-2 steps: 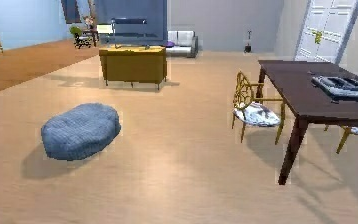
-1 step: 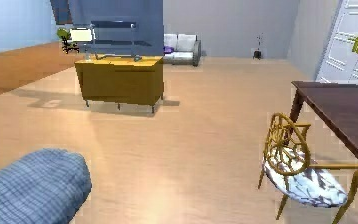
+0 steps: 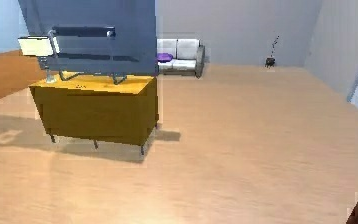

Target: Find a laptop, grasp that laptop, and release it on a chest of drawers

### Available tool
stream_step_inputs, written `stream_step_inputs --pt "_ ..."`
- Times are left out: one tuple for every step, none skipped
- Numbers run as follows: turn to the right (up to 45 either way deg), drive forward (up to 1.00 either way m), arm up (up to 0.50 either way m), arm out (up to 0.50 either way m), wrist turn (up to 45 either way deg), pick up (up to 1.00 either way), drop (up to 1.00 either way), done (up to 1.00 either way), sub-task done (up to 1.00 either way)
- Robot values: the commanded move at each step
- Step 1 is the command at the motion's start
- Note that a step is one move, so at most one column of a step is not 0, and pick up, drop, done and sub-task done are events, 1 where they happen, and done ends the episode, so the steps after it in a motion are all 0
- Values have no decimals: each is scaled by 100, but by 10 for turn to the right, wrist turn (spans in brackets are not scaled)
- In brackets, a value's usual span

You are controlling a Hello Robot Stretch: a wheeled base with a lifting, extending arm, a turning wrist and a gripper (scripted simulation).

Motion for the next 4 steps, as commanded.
stream_step_inputs --pt "-60 0 0 0 0 0 0 0 0" --pt "0 70 0 0 0 0 0 0 0" --pt "-270 0 0 0 0 0 0 0 0" --pt "0 65 0 0 0 0 0 0 0"
